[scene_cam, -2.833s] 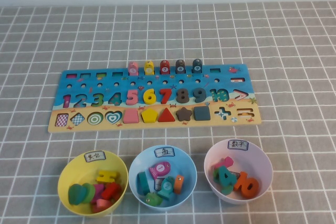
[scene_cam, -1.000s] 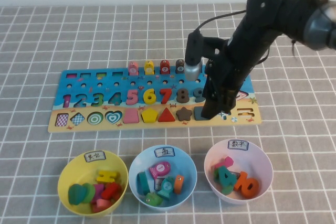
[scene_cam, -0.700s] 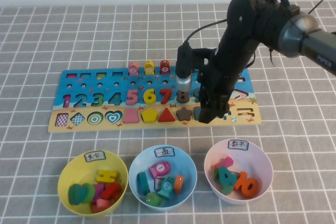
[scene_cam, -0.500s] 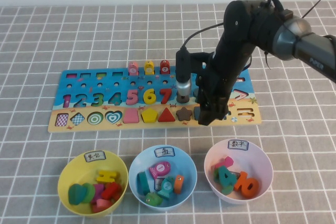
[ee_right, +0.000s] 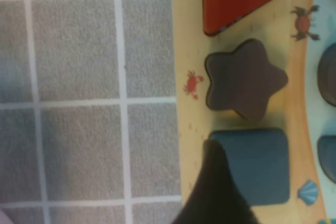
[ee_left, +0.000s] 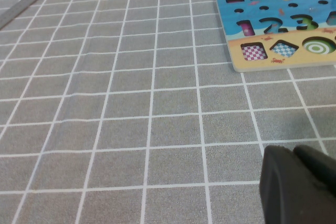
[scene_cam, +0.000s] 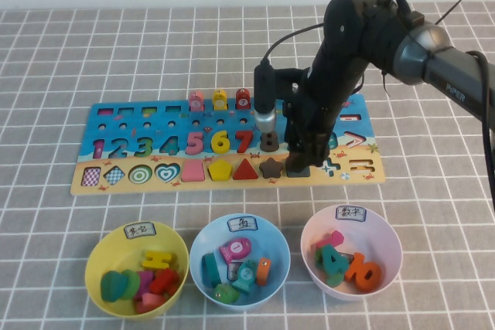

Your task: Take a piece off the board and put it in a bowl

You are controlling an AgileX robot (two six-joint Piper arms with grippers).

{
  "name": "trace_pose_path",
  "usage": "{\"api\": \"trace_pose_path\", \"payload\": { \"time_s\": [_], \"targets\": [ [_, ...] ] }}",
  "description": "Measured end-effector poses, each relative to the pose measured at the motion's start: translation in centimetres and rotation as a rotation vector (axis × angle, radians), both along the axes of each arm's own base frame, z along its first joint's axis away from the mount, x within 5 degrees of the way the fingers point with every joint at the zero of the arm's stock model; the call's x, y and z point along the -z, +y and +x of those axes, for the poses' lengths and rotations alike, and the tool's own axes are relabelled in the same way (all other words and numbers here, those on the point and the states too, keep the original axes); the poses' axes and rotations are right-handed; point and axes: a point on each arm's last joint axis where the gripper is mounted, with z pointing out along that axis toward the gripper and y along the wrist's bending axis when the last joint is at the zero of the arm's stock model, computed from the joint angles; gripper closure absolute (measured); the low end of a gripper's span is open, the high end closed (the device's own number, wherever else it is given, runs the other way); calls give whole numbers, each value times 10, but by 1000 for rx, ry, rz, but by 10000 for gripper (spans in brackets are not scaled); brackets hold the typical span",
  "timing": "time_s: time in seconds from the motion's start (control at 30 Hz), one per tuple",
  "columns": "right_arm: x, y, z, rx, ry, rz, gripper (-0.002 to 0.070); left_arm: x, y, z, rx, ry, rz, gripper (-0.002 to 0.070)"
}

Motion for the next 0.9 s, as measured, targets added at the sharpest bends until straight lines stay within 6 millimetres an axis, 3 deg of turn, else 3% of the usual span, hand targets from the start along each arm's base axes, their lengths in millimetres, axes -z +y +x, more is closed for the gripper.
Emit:
{"api": "trace_pose_path", "payload": {
  "time_s": [0.67,0.9],
  "targets": [
    [2,-3,1,-5,-11,-33,215,0,0,0,0,0,0,678],
    [13,-2,2,-6,10,-46,198,0,0,0,0,0,0,678]
  ]
}}
